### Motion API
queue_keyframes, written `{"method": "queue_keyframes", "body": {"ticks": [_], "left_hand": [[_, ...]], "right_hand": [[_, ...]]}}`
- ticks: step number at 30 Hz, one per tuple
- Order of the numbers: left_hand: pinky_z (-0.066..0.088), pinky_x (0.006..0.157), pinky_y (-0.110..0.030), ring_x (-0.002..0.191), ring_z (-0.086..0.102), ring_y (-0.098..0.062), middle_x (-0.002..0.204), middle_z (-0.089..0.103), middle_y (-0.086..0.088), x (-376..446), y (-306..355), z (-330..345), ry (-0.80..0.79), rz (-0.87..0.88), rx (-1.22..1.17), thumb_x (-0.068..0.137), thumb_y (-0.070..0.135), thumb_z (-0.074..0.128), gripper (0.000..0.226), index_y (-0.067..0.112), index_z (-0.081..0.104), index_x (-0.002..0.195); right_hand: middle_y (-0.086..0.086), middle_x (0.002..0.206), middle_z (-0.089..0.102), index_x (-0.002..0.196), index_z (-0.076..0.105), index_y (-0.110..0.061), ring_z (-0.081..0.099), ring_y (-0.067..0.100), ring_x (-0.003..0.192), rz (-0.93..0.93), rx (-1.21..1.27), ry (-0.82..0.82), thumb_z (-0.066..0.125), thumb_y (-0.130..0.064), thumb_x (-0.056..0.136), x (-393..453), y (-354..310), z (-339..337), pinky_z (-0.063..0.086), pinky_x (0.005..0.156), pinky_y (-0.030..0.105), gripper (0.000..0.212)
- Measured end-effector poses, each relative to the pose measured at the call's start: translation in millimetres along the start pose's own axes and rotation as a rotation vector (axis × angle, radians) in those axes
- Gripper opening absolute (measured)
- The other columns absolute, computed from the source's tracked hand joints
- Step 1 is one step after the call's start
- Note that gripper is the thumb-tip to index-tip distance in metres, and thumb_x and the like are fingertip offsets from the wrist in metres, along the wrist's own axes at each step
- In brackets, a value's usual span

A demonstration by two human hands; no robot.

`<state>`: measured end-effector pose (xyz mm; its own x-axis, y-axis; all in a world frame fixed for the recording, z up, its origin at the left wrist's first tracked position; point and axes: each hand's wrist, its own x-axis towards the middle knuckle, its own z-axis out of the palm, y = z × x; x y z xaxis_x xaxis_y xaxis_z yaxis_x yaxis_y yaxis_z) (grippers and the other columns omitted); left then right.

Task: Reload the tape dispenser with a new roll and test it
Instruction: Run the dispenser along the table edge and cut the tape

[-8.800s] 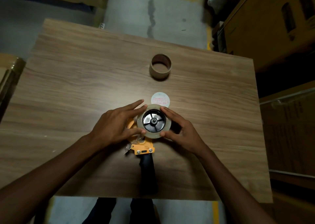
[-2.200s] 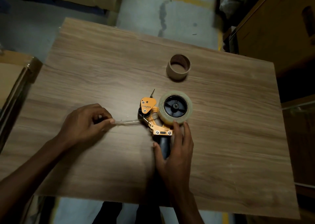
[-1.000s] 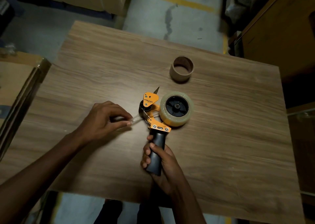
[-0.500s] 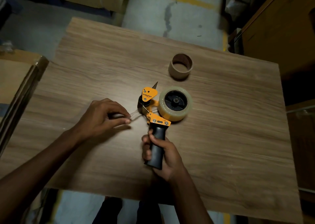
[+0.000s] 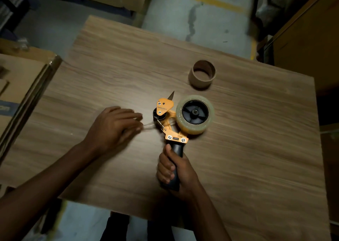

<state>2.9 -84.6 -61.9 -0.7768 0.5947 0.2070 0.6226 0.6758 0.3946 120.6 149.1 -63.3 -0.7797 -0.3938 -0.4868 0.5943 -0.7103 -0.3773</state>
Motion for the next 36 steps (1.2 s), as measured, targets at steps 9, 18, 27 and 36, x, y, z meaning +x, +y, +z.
{"method": "queue_keyframes", "body": {"ticks": [9, 18, 27, 36], "left_hand": [[0.063, 0.082, -0.038, 0.113, 0.079, -0.028, 0.122, 0.082, -0.001, 4, -18, 3, 0.159, 0.277, 0.186, 0.1, 0.015, 0.073, 0.013, 0.013, 0.084, 0.107], [0.067, 0.09, -0.046, 0.114, 0.079, -0.029, 0.127, 0.08, -0.005, -29, -22, 6, -0.007, 0.507, 0.201, 0.115, 0.016, 0.037, 0.046, 0.013, 0.083, 0.111], [0.042, 0.12, -0.062, 0.148, 0.054, -0.035, 0.161, 0.055, -0.011, -51, -26, -7, -0.282, 0.501, 0.27, 0.109, 0.03, 0.039, 0.049, 0.026, 0.051, 0.156], [0.018, 0.13, -0.064, 0.165, 0.018, -0.027, 0.178, 0.019, -0.003, -49, -9, -30, -0.541, 0.37, 0.271, 0.107, 0.071, 0.022, 0.069, 0.04, 0.021, 0.168]], "right_hand": [[0.004, 0.05, 0.032, 0.07, 0.046, -0.014, 0.035, 0.012, 0.034, -0.008, -0.374, 0.179, 0.073, -0.033, 0.092, -23, -5, 7, 0.036, 0.041, 0.023, 0.039], [0.003, 0.055, 0.037, 0.07, 0.053, -0.019, 0.037, 0.014, 0.04, -0.001, -0.534, 0.262, 0.074, -0.04, 0.09, -67, 34, 10, 0.034, 0.043, 0.026, 0.037], [0.004, 0.053, 0.035, 0.065, 0.052, -0.022, 0.036, 0.013, 0.037, -0.058, -0.561, 0.332, 0.084, -0.056, 0.079, -72, 60, 22, 0.034, 0.042, 0.024, 0.049], [0.001, 0.053, 0.038, 0.08, 0.053, -0.014, 0.034, 0.015, 0.039, -0.017, -0.746, 0.339, 0.073, -0.042, 0.092, -98, 45, 2, 0.033, 0.043, 0.026, 0.036]]}}
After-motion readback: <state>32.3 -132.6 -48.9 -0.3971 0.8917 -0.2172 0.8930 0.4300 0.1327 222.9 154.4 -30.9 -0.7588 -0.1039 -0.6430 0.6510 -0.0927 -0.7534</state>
